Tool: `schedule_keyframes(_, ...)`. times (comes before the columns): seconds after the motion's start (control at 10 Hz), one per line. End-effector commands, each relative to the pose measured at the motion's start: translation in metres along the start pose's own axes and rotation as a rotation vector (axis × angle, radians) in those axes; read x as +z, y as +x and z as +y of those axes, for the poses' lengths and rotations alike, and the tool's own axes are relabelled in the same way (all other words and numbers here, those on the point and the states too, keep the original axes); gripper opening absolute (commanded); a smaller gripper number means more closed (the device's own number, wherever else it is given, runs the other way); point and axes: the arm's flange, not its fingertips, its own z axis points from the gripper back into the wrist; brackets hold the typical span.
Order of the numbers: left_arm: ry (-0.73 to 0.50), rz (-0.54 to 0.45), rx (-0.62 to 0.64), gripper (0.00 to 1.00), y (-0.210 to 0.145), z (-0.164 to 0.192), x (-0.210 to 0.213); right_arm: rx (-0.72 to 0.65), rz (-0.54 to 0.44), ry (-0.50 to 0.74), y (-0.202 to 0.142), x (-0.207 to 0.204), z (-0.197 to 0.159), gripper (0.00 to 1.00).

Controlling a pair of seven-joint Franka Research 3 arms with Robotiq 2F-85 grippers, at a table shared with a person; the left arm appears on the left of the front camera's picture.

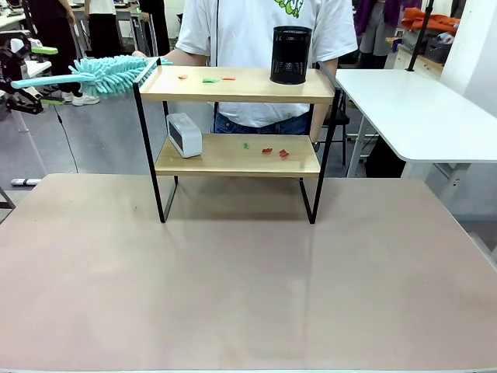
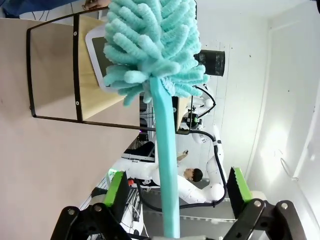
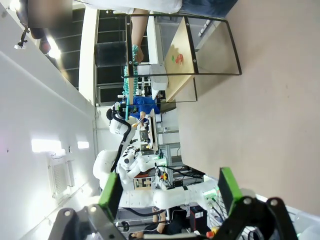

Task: Clean the shelf.
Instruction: Pick up the Duster from the human.

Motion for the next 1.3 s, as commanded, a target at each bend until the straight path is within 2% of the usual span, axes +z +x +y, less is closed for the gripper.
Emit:
schedule_keyframes(0.0,0.001,0.0,0.017,1.0,0.004,-0.0059,0.0032,0.028,-0.002,0.016,0.002,0.0007,0.0017,1.0)
schedule_keyframes(0.3,0.011,-0.012,0.028,1.0,0.0047,-0.0044,0.0048,0.028,-0.002,0.016,0.002,0.0007,0.0017,1.0)
schedule_keyframes(0.4,0.009,-0.013,0.02,0.49,0.0046,-0.0046,0.0063,0.028,-0.002,0.016,0.002,0.0007,0.0017,1.0)
schedule_keyframes(0.5,0.004,-0.018,0.018,0.42,0.0052,-0.0051,0.0074,0.028,-0.002,0.016,0.002,0.0007,0.0017,1.0)
schedule_keyframes(0.6,-0.004,-0.031,0.018,0.0,0.0067,-0.0051,0.0095,0.028,-0.002,0.016,0.002,0.0007,0.0017,1.0)
schedule_keyframes(0.8,-0.015,-0.033,0.021,0.0,0.0076,-0.005,0.0123,0.028,-0.002,0.016,0.002,0.0007,0.0017,1.0)
schedule_keyframes(0.9,-0.023,-0.022,0.023,0.16,0.0074,-0.0045,0.0121,0.028,-0.002,0.016,0.002,0.0007,0.0017,1.0)
schedule_keyframes(1.1,-0.024,-0.014,0.023,0.0,0.0075,-0.0028,0.0122,0.028,-0.002,0.016,0.002,0.0007,0.0017,1.0)
schedule_keyframes(1.2,-0.029,-0.005,0.024,0.0,0.0075,-0.0027,0.0131,0.028,-0.002,0.016,0.002,0.0007,0.0017,1.0)
